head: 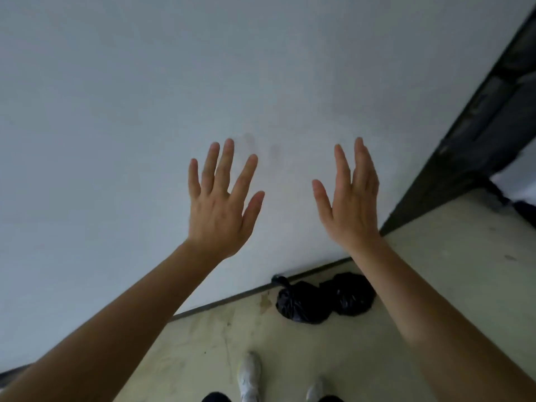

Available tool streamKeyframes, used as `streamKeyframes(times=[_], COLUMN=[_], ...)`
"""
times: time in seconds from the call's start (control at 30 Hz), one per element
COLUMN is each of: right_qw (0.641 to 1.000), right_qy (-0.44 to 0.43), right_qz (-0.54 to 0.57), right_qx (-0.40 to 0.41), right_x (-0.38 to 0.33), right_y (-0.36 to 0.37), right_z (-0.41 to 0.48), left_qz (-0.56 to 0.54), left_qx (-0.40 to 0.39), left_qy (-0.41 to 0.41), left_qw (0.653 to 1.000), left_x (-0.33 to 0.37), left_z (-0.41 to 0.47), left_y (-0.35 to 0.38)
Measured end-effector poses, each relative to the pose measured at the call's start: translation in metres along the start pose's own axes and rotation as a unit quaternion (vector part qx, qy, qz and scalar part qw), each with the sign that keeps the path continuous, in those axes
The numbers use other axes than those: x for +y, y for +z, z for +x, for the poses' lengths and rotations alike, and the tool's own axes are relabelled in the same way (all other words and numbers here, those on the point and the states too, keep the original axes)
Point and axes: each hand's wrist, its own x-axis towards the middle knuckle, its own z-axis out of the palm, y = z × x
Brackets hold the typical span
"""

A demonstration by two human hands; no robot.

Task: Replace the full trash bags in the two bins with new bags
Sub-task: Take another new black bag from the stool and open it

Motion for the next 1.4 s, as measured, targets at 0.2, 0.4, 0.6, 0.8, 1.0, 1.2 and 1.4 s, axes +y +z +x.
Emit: streamKeyframes(times=[0.2, 0.4, 0.6, 0.8, 1.0, 1.2, 1.4], right_qw=[0.983, 0.943, 0.91, 0.849, 0.794, 0.749, 0.69], right_qy=[-0.166, -0.306, -0.374, -0.486, -0.555, -0.59, -0.625], right_qz=[0.058, 0.119, 0.167, 0.191, 0.203, 0.231, 0.29], right_qx=[-0.061, -0.059, -0.056, -0.087, -0.141, -0.194, -0.224], right_x=[-0.125, -0.292, -0.45, -0.62, -0.743, -0.871, -1.053], right_y=[0.022, 0.01, -0.006, -0.005, 0.018, 0.075, 0.127], right_z=[0.017, 0.005, -0.06, -0.158, -0.251, -0.328, -0.41], left_qz=[0.108, 0.14, 0.19, 0.197, 0.198, 0.188, 0.221], left_qx=[-0.002, 0.031, 0.085, 0.084, 0.092, 0.098, 0.067], left_qy=[-0.206, -0.361, -0.434, -0.529, -0.592, -0.669, -0.731], left_qw=[0.973, 0.921, 0.876, 0.821, 0.776, 0.712, 0.642], left_x=[-0.089, -0.155, -0.206, -0.246, -0.287, -0.337, -0.433], left_z=[-0.086, -0.19, -0.326, -0.489, -0.614, -0.724, -0.837], left_y=[-0.11, -0.228, -0.337, -0.424, -0.472, -0.485, -0.549])
